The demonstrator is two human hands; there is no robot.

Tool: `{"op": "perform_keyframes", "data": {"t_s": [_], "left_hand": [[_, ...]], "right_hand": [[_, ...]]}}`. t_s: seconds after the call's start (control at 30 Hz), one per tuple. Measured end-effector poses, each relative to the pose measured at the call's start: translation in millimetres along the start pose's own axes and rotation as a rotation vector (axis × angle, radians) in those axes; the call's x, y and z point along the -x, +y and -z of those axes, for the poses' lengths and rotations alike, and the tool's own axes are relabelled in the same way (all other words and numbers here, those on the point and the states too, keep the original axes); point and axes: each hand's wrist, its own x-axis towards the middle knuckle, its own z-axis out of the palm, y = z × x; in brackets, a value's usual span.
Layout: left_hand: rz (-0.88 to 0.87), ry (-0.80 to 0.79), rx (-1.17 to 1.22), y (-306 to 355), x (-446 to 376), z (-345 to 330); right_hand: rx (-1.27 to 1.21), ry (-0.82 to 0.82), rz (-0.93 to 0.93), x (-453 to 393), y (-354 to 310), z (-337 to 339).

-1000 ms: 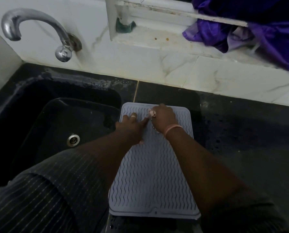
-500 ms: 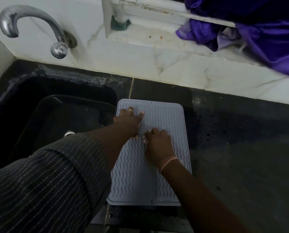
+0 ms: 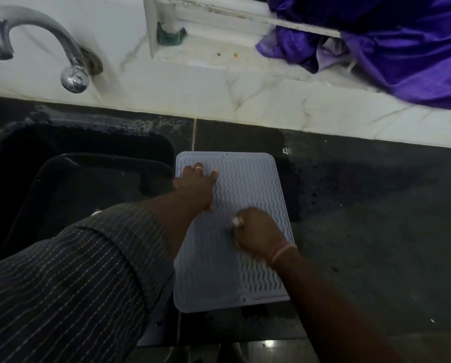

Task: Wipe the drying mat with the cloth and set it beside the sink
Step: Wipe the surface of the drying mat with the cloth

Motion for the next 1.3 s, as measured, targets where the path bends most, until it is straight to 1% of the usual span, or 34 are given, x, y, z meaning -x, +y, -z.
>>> {"op": "perform_keyframes", "data": {"t_s": [0.07, 0.1, 0.13, 0.23, 0.33, 0.47, 0.57, 0.7, 0.8, 0.87, 0.93, 0.97, 1.0, 1.07, 1.13, 1.2, 1.3], "left_hand": [[-0.002, 0.014, -0.009, -0.1, -1.0, -0.4], [-0.003, 0.015, -0.012, -0.1, -1.3, -0.3], [0.001, 0.010, -0.009, 0.3, -1.3, 0.4], [0.017, -0.015, 0.001, 1.1, -0.2, 2.7], [0.014, -0.027, 0.014, 1.6, -0.9, 0.2], [0.012, -0.019, 0.022, 2.1, -0.7, 0.7], [0.018, -0.011, 0.032, 3.3, 2.8, 3.1], [0.044, -0.001, 0.080, 3.6, 7.3, 2.7], [0.071, 0.092, 0.163, 3.7, 14.8, -7.7], [0.065, 0.227, 0.172, 8.0, 27.2, -21.5], [0.043, 0.382, 0.167, 14.9, 42.3, -41.3], [0.028, 0.435, 0.166, 18.7, 50.6, -51.2], [0.017, 0.471, 0.175, 22.3, 57.9, -61.2], [0.025, 0.519, 0.228, 28.6, 72.2, -76.2], [0.051, 0.521, 0.258, 33.3, 86.3, -85.2], [0.073, 0.483, 0.221, 35.7, 97.1, -92.9], [0.094, 0.329, 0.209, 39.1, 105.3, -101.0]], "right_hand": [[0.015, 0.157, -0.004, -30.7, -1.5, 9.9], [0.053, 0.214, 0.021, -45.5, -2.2, 10.2], [0.103, 0.234, 0.056, -56.9, -1.6, 6.1], [0.317, 0.166, 0.113, -63.3, -2.3, -20.0], [0.432, 0.198, 0.107, -41.3, -4.8, -38.9], [0.442, 0.216, 0.121, -5.8, -1.9, -45.9], [0.434, 0.182, 0.121, 25.3, 4.3, -53.9], [0.435, 0.160, 0.174, 57.6, 14.8, -60.6], [0.421, 0.096, 0.171, 73.1, 20.0, -64.3], [0.358, 0.001, 0.179, 73.4, 18.9, -53.4], [0.164, -0.146, 0.099, 63.9, 14.8, -31.2], [0.048, -0.185, 0.052, 56.4, 13.0, -18.5], [-0.035, -0.148, 0.034, 47.1, 13.0, -7.8], [-0.062, 0.016, 0.051, 22.1, 16.6, 2.4], [0.021, 0.101, 0.113, 1.9, 16.2, 1.4], [0.140, 0.078, 0.189, -10.9, 15.9, -8.4], [0.315, 0.025, 0.282, -7.3, 12.1, -24.3]]}}
